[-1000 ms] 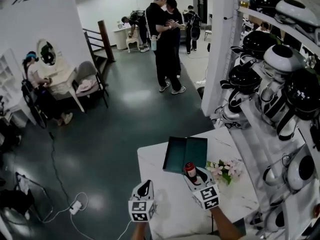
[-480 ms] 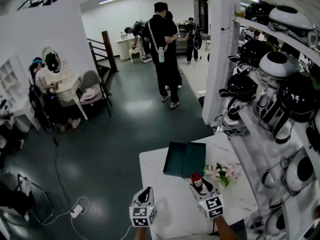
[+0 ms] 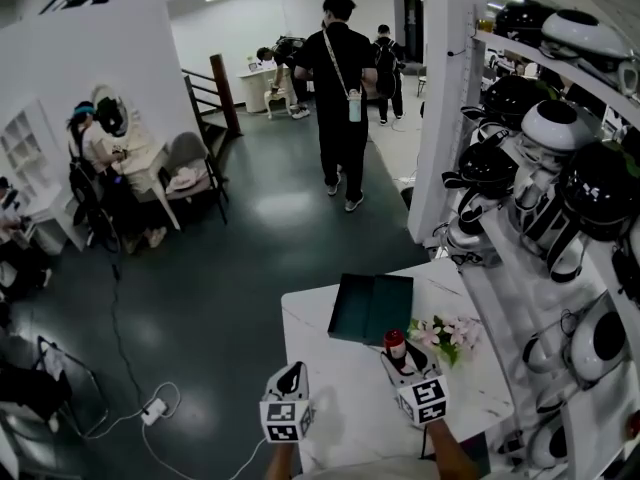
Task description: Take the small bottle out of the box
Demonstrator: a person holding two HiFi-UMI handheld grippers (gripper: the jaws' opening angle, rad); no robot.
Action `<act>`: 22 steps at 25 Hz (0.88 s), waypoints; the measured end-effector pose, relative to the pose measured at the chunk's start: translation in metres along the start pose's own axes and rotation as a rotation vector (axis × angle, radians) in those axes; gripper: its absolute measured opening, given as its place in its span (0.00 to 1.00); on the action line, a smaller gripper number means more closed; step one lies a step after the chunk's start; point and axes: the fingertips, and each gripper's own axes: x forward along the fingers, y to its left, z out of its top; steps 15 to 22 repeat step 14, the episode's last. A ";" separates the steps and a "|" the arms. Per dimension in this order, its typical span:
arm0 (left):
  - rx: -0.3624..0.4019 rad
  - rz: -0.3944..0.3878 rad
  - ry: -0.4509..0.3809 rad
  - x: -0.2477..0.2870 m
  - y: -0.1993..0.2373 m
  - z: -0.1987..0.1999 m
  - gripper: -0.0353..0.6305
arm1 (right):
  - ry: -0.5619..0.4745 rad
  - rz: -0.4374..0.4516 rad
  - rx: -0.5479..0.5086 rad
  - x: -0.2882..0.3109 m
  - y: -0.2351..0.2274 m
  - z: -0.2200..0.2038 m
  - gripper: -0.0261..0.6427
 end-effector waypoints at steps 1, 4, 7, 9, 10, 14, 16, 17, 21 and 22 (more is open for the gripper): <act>0.002 0.000 0.000 0.000 -0.001 0.001 0.08 | -0.005 0.001 -0.002 0.000 0.000 0.002 0.38; 0.002 -0.004 -0.003 0.002 -0.006 0.002 0.08 | -0.009 0.003 -0.009 0.000 -0.002 0.003 0.38; -0.004 -0.008 -0.004 0.001 -0.008 0.002 0.08 | -0.013 0.004 -0.015 0.001 -0.001 0.005 0.38; -0.001 -0.006 -0.010 0.001 -0.007 0.004 0.08 | -0.020 0.008 -0.018 0.002 0.001 0.008 0.38; 0.001 -0.006 -0.011 0.001 -0.006 0.004 0.08 | -0.021 0.010 -0.019 0.003 0.002 0.009 0.38; 0.006 -0.005 -0.014 0.001 -0.006 0.007 0.08 | -0.021 0.018 -0.020 0.004 0.005 0.011 0.38; 0.006 -0.005 -0.014 0.001 -0.006 0.007 0.08 | -0.021 0.018 -0.020 0.004 0.005 0.011 0.38; 0.006 -0.005 -0.014 0.001 -0.006 0.007 0.08 | -0.021 0.018 -0.020 0.004 0.005 0.011 0.38; 0.006 -0.005 -0.014 0.001 -0.006 0.007 0.08 | -0.021 0.018 -0.020 0.004 0.005 0.011 0.38; 0.006 -0.005 -0.014 0.001 -0.006 0.007 0.08 | -0.021 0.018 -0.020 0.004 0.005 0.011 0.38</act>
